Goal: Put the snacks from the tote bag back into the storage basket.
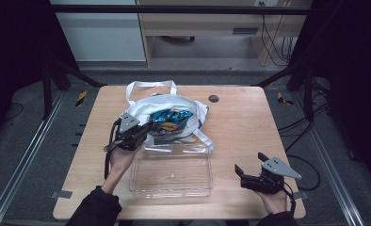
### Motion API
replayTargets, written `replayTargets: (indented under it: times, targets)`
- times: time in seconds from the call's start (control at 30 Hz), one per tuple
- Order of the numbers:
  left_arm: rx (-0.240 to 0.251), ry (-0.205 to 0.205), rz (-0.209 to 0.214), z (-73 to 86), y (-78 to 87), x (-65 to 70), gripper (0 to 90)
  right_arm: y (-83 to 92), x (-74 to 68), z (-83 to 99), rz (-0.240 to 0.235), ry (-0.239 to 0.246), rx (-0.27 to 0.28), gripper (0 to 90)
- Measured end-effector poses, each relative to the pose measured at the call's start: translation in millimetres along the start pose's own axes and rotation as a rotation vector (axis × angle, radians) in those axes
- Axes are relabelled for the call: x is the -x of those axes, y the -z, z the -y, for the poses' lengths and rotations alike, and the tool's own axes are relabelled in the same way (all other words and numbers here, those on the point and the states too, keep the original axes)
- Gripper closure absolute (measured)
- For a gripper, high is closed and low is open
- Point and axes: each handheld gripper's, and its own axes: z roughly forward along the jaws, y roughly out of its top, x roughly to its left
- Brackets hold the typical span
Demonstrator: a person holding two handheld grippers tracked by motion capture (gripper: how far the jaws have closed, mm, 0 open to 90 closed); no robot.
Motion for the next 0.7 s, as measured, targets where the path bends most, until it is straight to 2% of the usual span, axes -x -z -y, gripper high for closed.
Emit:
replayTargets:
  times: [0.13, 0.5, 0.7]
  targets:
    - [0.034, 0.001, -0.009, -2.2, 6.0, -1.6, 89.1, -0.1, 0.2, 0.1, 0.000, 0.002, 0.000, 5.0]
    - [0.140, 0.001, 0.004, -13.8, 27.5, -0.3, 89.4, 0.1, 0.0, 0.1, 0.000, 0.003, 0.001, 5.1]
    - [0.174, 0.001, 0.014, -17.7, 35.1, 0.2, 89.4, 0.5, -0.1, 0.1, -0.001, 0.002, 0.000, 5.0]
